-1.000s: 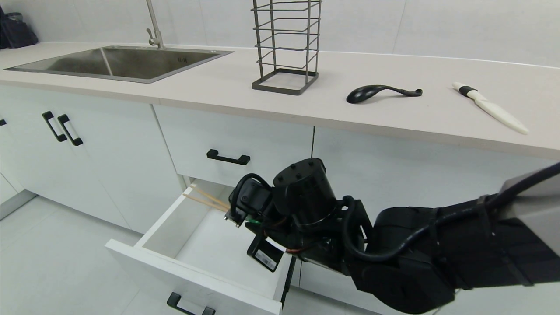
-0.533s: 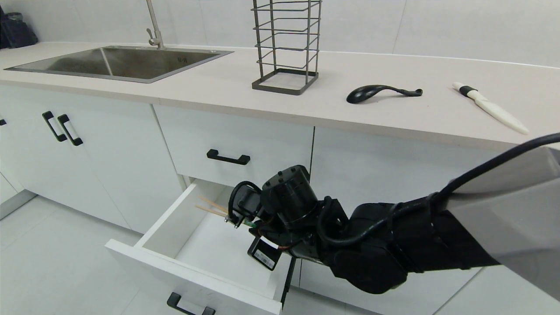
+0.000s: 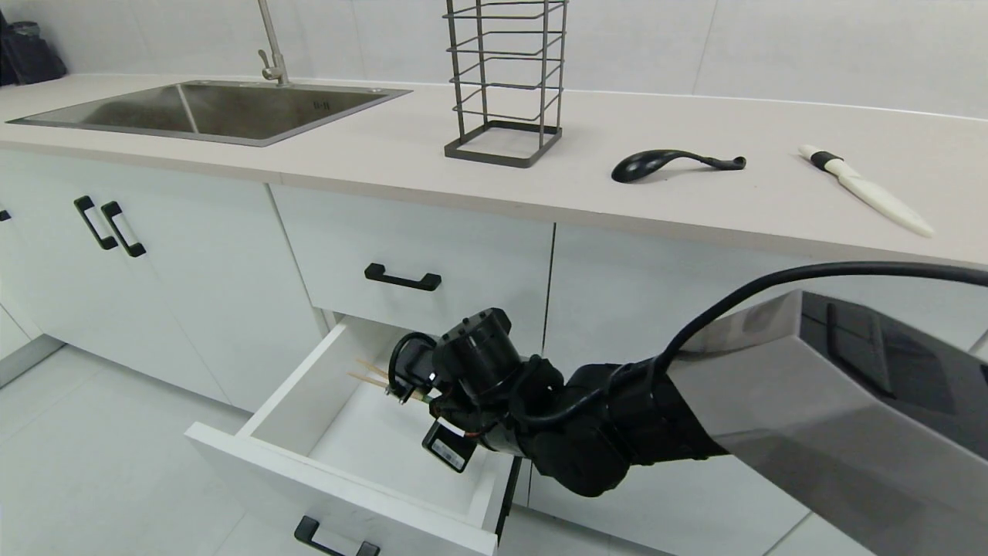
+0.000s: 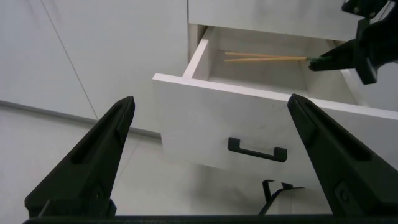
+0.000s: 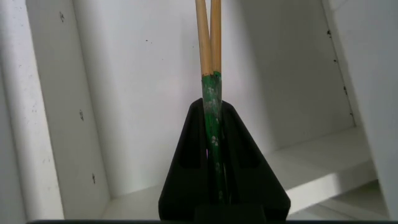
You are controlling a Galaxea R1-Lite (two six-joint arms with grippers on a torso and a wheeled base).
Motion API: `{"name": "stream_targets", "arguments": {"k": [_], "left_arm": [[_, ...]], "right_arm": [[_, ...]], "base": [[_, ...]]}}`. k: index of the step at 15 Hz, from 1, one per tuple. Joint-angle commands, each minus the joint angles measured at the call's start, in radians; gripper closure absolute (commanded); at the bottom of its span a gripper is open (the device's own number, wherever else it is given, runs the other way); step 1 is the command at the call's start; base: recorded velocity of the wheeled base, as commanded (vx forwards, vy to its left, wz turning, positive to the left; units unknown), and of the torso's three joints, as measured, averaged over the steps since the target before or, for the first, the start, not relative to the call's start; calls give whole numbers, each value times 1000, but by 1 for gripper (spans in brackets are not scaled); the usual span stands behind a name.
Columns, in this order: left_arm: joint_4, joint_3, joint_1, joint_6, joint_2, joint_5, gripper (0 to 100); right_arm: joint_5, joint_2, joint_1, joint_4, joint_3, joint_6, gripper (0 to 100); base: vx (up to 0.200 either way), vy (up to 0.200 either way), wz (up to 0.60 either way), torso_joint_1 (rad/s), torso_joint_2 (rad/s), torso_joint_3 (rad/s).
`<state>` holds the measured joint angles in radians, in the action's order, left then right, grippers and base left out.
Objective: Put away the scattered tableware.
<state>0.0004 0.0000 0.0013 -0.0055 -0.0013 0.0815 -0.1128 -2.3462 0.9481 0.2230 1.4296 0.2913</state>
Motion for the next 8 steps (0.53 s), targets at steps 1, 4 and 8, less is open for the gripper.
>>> {"name": "stream_targets", "arguments": {"k": [1,4,8], "left_arm": [[0,0,0,-1,1,0,0],[0,0,0,-1,1,0,0],[0,0,0,-1,1,0,0]], "right_arm": [[-1,-55,-5,1,38,-1,100],[-1,-91,-9,1,86,-1,100],[-1,-136,-12,-11,126,-6,100]], "base": [[0,0,0,0,0,0],[0,0,0,0,0,0],[0,0,0,0,0,0]]}}
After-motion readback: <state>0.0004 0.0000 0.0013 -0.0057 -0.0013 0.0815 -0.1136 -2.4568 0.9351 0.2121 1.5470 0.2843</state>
